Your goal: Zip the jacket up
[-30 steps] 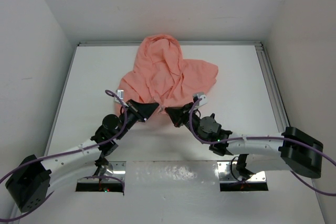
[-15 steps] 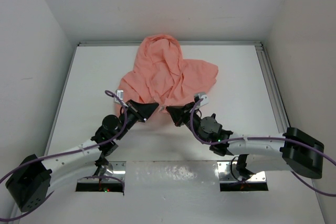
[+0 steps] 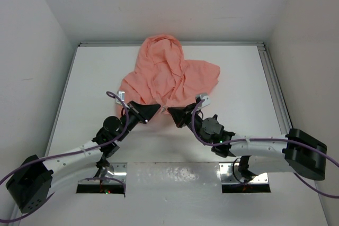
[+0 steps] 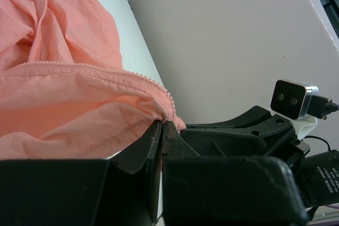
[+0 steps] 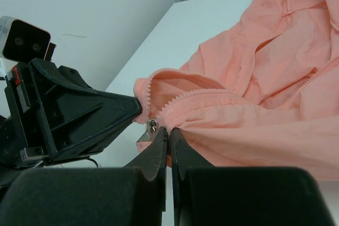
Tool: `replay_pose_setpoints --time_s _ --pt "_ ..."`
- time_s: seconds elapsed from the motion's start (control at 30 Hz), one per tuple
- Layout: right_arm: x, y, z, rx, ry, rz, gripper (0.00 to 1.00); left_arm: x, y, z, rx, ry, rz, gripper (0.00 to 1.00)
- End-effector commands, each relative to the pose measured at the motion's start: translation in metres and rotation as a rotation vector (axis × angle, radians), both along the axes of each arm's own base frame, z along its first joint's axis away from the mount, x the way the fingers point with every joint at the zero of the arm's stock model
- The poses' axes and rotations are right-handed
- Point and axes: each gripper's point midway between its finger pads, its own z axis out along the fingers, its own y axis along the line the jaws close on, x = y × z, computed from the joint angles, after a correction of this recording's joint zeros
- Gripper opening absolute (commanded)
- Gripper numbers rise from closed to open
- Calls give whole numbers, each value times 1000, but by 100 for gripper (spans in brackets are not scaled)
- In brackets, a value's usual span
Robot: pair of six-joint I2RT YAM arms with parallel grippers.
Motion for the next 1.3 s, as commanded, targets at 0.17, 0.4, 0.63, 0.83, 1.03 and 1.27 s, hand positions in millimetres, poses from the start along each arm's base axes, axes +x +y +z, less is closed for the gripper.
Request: replay_pose_setpoints --time_s 0.17,0.4,0.63,0.83,1.03,1.27 --pt "-1 10 30 57 -43 14 0 -1 0 17 -41 -53 -9 0" --pt "0 11 30 50 -46 12 0 -2 -2 16 -38 -53 -18 0" --pt "-1 11 32 49 -51 12 0 -2 -2 16 -34 -56 -17 0" --pt "1 12 35 35 -64 4 0 -5 -5 18 -28 -69 -29 0" --pt "6 13 40 17 -82 -15 0 -7 -6 20 -29 -78 -36 0" --pt "9 21 41 -3 -79 -12 0 -8 -10 19 -11 -81 -30 0"
